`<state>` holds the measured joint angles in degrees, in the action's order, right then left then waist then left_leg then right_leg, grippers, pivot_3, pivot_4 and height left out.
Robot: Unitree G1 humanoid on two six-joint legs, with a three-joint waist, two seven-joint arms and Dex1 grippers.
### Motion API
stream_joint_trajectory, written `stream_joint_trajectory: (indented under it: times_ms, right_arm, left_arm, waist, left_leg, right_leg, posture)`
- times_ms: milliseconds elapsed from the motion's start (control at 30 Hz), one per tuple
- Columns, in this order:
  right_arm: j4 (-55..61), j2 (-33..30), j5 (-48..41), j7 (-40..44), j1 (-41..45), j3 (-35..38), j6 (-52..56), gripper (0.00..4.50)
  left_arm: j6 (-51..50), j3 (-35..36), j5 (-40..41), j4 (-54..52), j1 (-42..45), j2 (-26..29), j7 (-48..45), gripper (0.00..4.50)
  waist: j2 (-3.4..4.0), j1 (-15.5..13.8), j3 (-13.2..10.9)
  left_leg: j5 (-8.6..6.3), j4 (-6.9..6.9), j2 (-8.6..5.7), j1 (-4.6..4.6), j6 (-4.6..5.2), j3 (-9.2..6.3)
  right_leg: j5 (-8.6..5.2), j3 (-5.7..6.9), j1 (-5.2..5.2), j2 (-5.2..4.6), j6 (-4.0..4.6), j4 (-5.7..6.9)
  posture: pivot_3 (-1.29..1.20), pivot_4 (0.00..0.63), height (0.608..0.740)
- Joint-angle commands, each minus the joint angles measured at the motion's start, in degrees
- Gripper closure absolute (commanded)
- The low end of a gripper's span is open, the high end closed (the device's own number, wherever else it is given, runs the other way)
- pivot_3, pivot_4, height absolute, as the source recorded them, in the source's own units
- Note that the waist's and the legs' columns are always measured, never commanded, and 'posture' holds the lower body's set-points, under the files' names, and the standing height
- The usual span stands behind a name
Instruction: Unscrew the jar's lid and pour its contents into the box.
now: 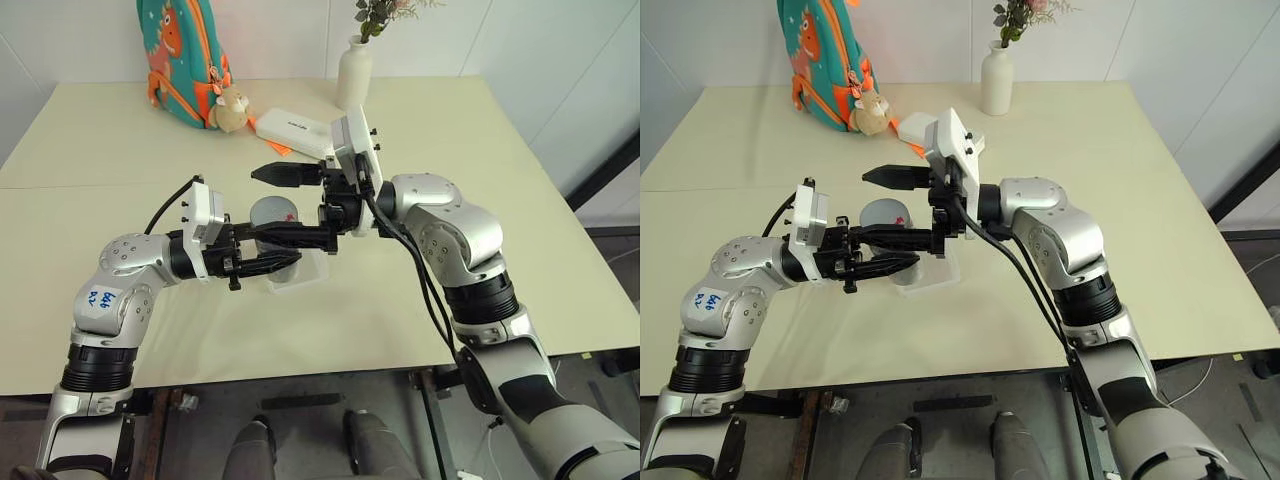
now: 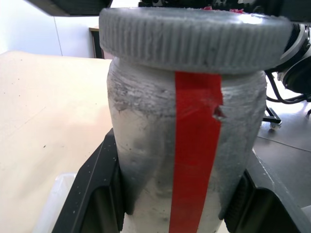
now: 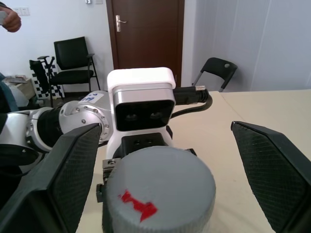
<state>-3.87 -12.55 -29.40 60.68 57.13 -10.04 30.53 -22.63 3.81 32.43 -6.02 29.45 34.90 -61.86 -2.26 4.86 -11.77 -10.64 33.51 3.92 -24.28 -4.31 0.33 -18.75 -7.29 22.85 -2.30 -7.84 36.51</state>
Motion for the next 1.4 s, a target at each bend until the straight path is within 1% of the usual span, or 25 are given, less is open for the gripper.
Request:
stream_joint_trajectory:
  times_ms: [33,267,633,867,967,1200,1333,1400]
  right_arm:
    - [-0.6,0.9,1.6,-0.9,2.0,-0.4,-1.6,0.03]
    - [-3.2,0.7,2.9,-0.4,3.2,0.1,-1.7,0.03]
    - [-0.1,-0.2,2.6,-0.7,0.6,-0.2,0.2,0.03]
    - [-3.4,-4.6,4.1,0.7,0.0,2.4,-2.8,0.03]
    - [-3.5,-7.5,2.3,2.1,-0.5,4.9,-2.6,0.03]
    - [-3.5,-10.4,0.5,3.9,-1.4,6.4,-2.1,0.03]
    - [-3.6,-10.9,0.3,4.9,-1.5,6.6,-1.6,0.03]
    - [-2.4,-10.9,-1.2,6.0,-1.4,6.8,0.0,0.03]
  left_arm:
    - [1.3,0.4,-0.2,-1.0,1.1,-0.3,0.4,2.50]
    - [2.3,0.4,-1.0,0.2,1.8,-0.6,0.5,2.50]
    - [2.4,0.6,-0.4,0.0,1.4,-1.0,0.6,2.50]
    - [2.3,0.7,-0.3,-0.5,0.8,-1.0,0.7,2.50]
    - [2.3,0.7,-0.1,-0.6,0.6,-0.9,0.9,2.50]
    - [2.2,0.8,-0.1,-0.5,0.3,-0.9,0.5,2.50]
    - [1.8,0.7,-0.1,-0.5,0.4,-0.7,0.1,2.50]
    - [1.7,0.7,-0.2,-0.2,0.4,-0.4,-0.3,2.50]
  waist:
    - [0.00,0.0,0.0]
    - [0.00,-0.1,0.0]
    - [0.00,-0.1,0.0]
    - [0.00,-0.1,0.0]
    - [0.00,-0.2,0.0]
    - [0.00,-0.1,0.0]
    - [0.00,0.0,0.0]
    - [0.00,-0.1,0.0]
  left_leg:
    - [0.00,0.00,0.00,0.00,0.00,0.00]
    - [0.00,0.00,0.00,-0.01,0.00,0.00]
    - [0.00,-0.01,0.00,-0.01,0.00,0.00]
    - [0.00,0.00,0.00,-0.01,0.00,0.00]
    - [0.00,0.00,0.00,-0.02,0.00,0.00]
    - [0.00,0.00,0.00,-0.01,0.00,0.01]
    - [0.00,-0.01,0.00,0.00,0.00,0.01]
    - [0.00,-0.01,0.00,0.00,0.00,0.01]
  right_leg:
    - [0.00,0.00,0.00,0.00,0.00,0.00]
    - [0.00,0.01,0.00,0.00,0.00,-0.01]
    - [0.00,0.01,0.00,0.00,0.00,-0.01]
    - [0.00,0.01,0.00,0.00,0.00,-0.01]
    - [0.00,0.01,0.00,0.00,0.00,-0.02]
    - [0.00,0.00,0.00,0.00,0.00,-0.02]
    - [0.00,0.00,0.00,0.00,0.00,-0.02]
    - [0.00,0.00,0.00,0.00,0.00,-0.02]
  posture:
    - [0.00,0.150,0.740]
    - [0.00,0.150,0.740]
    - [0.00,0.150,0.740]
    - [0.00,0.150,0.740]
    - [0.00,0.150,0.740]
    - [0.00,0.150,0.740]
    - [0.00,0.150,0.740]
    - [0.00,0.150,0.740]
